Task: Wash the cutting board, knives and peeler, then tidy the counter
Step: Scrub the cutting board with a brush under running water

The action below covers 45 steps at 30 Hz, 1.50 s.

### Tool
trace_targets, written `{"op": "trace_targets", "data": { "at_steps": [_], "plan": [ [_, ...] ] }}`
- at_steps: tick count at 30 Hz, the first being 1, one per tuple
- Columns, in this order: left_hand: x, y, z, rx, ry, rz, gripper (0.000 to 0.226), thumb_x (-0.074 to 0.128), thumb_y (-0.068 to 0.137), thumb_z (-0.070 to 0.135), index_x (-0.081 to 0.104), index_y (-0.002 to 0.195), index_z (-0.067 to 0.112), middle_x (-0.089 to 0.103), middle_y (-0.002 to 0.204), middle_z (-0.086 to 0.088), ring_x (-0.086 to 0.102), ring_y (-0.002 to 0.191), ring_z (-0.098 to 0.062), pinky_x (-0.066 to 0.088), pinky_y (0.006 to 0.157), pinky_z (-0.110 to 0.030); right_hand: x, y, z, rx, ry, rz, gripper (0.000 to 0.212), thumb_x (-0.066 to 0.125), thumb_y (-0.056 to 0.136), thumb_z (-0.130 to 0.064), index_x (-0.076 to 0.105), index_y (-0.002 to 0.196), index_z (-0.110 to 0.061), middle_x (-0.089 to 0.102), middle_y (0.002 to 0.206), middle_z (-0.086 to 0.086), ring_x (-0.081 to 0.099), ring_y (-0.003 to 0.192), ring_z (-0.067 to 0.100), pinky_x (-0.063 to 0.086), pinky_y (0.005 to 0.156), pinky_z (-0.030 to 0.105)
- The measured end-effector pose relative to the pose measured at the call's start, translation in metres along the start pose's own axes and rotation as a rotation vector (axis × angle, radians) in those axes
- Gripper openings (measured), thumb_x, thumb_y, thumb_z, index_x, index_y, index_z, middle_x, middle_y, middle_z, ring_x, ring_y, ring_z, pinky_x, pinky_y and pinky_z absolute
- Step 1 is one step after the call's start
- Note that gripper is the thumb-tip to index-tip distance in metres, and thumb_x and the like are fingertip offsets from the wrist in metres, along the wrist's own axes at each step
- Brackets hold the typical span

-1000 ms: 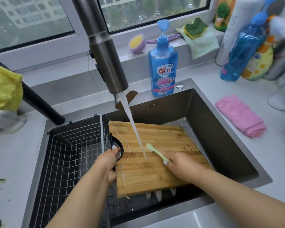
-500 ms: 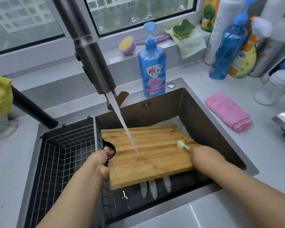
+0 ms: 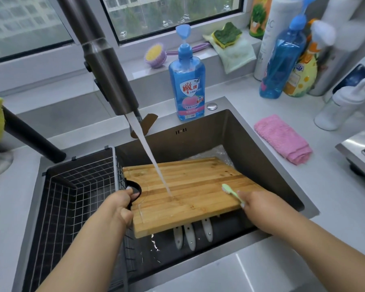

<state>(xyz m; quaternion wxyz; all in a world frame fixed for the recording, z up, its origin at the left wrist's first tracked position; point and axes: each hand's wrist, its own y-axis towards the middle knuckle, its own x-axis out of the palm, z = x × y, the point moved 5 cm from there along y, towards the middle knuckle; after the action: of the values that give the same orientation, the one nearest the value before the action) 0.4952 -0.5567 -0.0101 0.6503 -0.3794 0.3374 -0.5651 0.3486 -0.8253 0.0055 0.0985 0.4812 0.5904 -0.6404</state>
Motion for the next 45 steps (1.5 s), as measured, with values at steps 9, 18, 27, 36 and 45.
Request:
{"op": "trace_targets", "data": {
  "at_steps": [9, 18, 27, 36, 45],
  "plan": [
    [0.0, -0.004, 0.0, -0.06, 0.005, -0.041, 0.047, 0.041, 0.103, 0.032, 0.054, 0.069, 0.003, 0.064, 0.075, -0.017, 0.065, 0.062, -0.032, 0.049, 0.043, -0.058, -0.013, 0.009, 0.043, 0.253, -0.176, -0.071, 0.031, 0.051, 0.092, -0.014, 0.06, 0.122, -0.013, 0.063, 0.115, 0.007, 0.062, 0.1, 0.023, 0.046, 0.079, 0.028],
    [-0.005, 0.006, -0.001, -0.076, 0.055, -0.026, 0.044, 0.041, 0.102, 0.036, 0.057, 0.075, 0.004, 0.062, 0.083, -0.018, 0.061, 0.072, -0.032, 0.056, 0.049, -0.048, 0.0, 0.084, 0.049, 0.188, -0.017, -0.049, 0.024, 0.046, 0.094, -0.015, 0.064, 0.11, -0.013, 0.064, 0.096, 0.004, 0.06, 0.079, 0.018, 0.045, 0.06, 0.026],
    [-0.008, 0.016, 0.0, -0.056, 0.043, -0.036, 0.037, 0.042, 0.103, 0.032, 0.054, 0.081, 0.006, 0.062, 0.087, -0.02, 0.061, 0.075, -0.033, 0.056, 0.047, -0.049, -0.014, 0.161, 0.028, 0.15, 0.179, 0.001, 0.026, 0.044, 0.099, -0.019, 0.06, 0.117, -0.011, 0.057, 0.083, 0.005, 0.054, 0.064, 0.017, 0.041, 0.049, 0.024],
    [-0.01, 0.027, -0.001, -0.133, -0.025, -0.041, 0.033, 0.042, 0.102, 0.029, 0.055, 0.087, 0.003, 0.063, 0.092, -0.023, 0.063, 0.078, -0.036, 0.054, 0.05, -0.059, -0.021, 0.184, -0.003, 0.05, 0.236, 0.029, 0.03, 0.045, 0.099, -0.025, 0.058, 0.124, -0.012, 0.055, 0.085, 0.003, 0.057, 0.075, 0.017, 0.045, 0.058, 0.025],
    [-0.004, 0.02, -0.005, -0.082, 0.001, -0.021, 0.035, 0.041, 0.103, 0.028, 0.051, 0.081, 0.004, 0.061, 0.083, -0.022, 0.061, 0.073, -0.033, 0.054, 0.04, -0.05, -0.01, 0.164, -0.024, 0.041, 0.141, 0.123, 0.026, 0.044, 0.099, -0.027, 0.061, 0.114, -0.015, 0.06, 0.094, 0.001, 0.06, 0.087, 0.019, 0.046, 0.071, 0.029]
  ]
}}
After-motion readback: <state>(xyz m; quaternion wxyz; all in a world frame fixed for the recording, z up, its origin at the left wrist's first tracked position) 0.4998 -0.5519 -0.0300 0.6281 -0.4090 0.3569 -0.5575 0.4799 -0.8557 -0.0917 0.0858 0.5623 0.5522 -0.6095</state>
